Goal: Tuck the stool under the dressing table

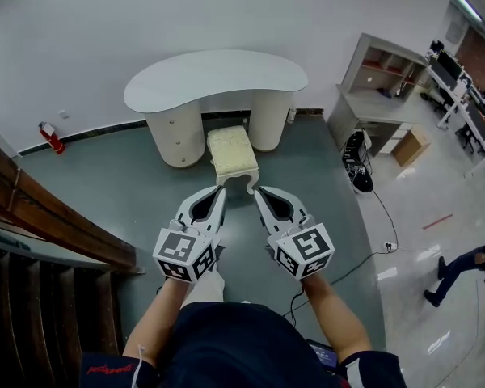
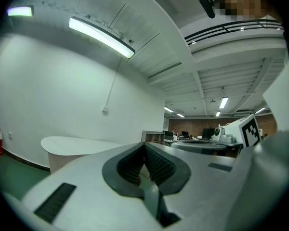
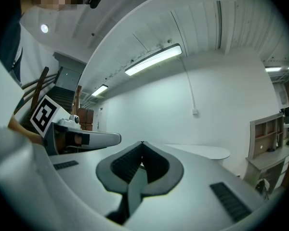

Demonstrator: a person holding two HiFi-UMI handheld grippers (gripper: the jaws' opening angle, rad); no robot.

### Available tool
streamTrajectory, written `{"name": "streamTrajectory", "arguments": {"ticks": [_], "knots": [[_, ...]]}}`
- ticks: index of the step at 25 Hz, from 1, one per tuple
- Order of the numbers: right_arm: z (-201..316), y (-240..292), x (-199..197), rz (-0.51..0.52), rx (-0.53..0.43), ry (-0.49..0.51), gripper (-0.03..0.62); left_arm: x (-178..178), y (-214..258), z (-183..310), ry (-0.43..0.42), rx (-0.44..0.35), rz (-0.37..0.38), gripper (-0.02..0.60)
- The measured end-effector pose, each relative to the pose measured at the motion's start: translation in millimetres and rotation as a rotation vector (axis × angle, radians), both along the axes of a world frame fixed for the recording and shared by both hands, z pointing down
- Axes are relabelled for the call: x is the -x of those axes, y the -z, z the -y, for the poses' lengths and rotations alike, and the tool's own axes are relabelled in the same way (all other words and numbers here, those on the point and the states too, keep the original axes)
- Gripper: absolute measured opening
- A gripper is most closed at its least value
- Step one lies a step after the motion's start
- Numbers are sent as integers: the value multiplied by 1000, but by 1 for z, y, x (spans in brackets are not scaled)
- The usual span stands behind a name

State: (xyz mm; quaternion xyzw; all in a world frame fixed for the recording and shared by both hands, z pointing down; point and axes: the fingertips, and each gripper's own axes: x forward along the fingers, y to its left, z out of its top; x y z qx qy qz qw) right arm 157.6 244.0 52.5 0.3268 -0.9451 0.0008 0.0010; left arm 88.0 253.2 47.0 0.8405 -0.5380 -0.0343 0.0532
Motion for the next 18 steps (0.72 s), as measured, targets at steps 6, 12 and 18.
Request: {"name": "streamTrajectory", "arguments": {"ticks": [6,12,18], "knots": [[21,-4,20,-8,2,3,12,18,-5,21,4,6,-1,8],[53,-5,36,-10,12,5,12,34,-5,51,12,11,-10,8],[87,-5,55,-16,21,14,12,52,-3,84,23,12,-19,8]]}}
